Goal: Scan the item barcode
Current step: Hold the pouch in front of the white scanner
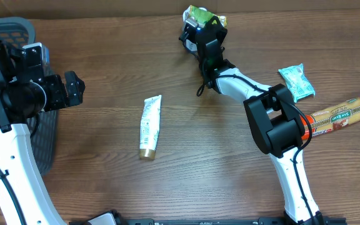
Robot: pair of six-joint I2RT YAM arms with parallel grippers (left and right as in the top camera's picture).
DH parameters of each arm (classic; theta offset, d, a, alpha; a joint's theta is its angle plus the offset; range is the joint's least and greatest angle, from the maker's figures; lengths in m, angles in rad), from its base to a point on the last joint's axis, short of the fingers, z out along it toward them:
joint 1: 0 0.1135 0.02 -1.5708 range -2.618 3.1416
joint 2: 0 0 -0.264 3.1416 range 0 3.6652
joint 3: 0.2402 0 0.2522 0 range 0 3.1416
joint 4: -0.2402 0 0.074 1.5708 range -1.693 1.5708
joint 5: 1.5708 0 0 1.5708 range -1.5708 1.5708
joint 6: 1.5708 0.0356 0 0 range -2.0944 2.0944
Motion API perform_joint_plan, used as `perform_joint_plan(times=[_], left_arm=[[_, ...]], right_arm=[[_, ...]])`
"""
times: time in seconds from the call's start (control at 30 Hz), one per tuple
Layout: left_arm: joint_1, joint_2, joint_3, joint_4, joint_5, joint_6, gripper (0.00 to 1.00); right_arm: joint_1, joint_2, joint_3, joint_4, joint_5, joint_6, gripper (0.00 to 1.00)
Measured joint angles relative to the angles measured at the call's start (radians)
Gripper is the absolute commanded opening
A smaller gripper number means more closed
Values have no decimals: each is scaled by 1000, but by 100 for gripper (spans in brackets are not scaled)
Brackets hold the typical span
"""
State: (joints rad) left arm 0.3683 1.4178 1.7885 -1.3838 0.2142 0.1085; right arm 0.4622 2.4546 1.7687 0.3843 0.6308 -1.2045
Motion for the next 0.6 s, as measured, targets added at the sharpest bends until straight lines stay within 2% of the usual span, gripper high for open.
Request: perform_joint_plan(times=[0.4, 0.6], left_arm=[[0, 0, 0, 0, 0, 0, 100], [0, 0, 0, 0, 0, 0, 100]], right_arm=[[-25, 4, 0, 64, -11, 97, 4], [-22, 3, 0, -31, 3, 137, 4]])
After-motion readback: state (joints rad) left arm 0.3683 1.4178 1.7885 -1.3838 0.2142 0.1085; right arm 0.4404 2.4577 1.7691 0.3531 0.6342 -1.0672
